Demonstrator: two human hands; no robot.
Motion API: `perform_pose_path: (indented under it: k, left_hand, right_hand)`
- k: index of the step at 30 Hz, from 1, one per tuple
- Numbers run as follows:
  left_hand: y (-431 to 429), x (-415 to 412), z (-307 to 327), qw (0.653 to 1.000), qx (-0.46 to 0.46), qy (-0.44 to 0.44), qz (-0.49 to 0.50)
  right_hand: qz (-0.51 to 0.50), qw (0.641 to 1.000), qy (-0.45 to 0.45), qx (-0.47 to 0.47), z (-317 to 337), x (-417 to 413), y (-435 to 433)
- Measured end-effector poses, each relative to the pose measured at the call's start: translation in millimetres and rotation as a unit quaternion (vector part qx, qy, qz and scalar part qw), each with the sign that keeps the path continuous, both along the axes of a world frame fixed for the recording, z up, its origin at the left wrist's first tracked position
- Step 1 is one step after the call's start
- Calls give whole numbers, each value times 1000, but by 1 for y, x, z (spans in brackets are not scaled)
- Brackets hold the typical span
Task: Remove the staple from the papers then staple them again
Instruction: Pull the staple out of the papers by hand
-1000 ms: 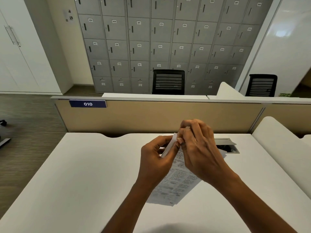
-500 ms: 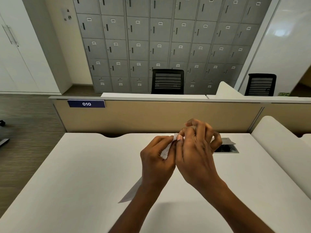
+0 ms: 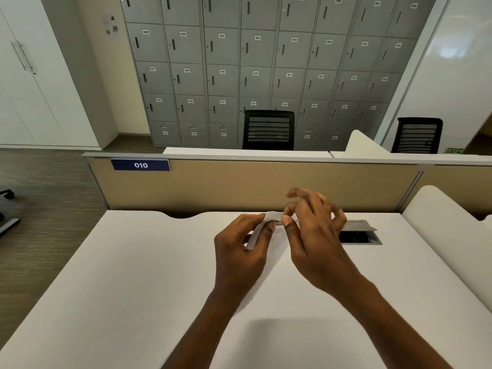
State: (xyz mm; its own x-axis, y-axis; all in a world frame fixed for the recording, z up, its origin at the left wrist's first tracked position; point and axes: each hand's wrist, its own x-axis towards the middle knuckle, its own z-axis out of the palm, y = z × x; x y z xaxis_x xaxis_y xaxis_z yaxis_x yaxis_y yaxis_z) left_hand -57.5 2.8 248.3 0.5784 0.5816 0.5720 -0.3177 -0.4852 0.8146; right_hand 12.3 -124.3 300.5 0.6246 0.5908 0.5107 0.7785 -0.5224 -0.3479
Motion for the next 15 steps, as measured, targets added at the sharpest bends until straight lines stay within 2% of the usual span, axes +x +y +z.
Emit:
perform_pose_path:
  k: [3, 7, 15]
  left_hand:
    - [9, -5, -2, 996, -62, 18, -58]
    - [20, -12, -1, 992, -96, 19, -78]
    - [35, -25, 4, 987, -150, 2, -63]
  right_hand:
    - [89, 995, 16, -42, 4, 14, -4]
    - [107, 992, 11, -65, 2, 19, -2]
    - [117, 978, -157, -66, 1, 1, 19]
